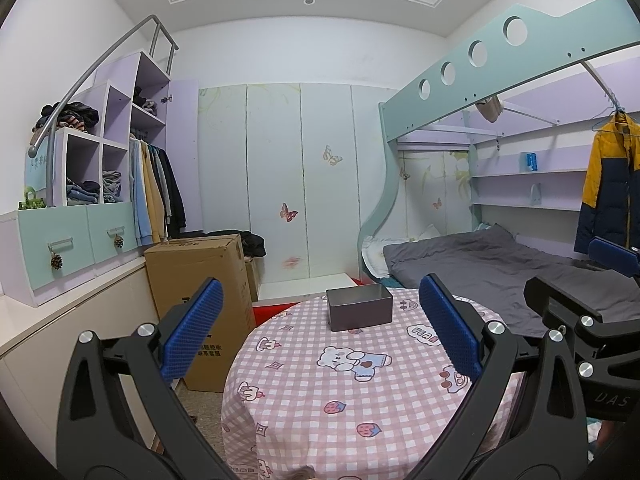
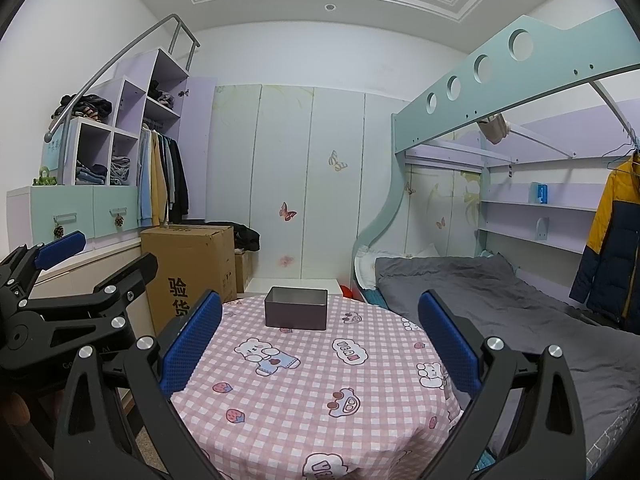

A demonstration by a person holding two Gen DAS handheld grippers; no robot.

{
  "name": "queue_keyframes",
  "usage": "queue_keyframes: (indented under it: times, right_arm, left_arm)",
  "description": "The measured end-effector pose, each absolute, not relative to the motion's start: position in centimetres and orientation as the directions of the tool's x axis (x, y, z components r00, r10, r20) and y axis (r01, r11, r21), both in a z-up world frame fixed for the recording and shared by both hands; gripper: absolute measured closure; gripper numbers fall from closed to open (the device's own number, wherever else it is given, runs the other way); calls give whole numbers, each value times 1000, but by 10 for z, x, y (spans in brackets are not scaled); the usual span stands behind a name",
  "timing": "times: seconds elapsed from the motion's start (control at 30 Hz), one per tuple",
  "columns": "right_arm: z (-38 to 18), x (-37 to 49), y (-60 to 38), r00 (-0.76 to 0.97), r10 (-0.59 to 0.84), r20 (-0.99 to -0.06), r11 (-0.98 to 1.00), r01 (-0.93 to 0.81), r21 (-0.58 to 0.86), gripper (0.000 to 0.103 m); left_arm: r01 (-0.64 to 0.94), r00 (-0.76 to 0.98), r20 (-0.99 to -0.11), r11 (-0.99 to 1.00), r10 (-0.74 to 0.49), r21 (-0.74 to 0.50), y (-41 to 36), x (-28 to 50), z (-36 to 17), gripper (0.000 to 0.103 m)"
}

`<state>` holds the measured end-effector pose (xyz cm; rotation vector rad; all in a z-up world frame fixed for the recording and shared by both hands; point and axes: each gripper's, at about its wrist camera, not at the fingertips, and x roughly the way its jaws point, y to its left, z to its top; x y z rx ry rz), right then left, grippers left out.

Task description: Organize jewelry

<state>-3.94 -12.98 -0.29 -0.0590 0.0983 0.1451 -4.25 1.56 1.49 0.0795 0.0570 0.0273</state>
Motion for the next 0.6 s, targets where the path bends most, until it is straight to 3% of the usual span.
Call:
queue_keyframes:
  times: [0.6]
  right_arm:
    - [-5,-34,-125,983,140,-116,988,-146,-47,8]
  left_arm:
    - [-23,998,-64,996,28,81,16,-40,15,7]
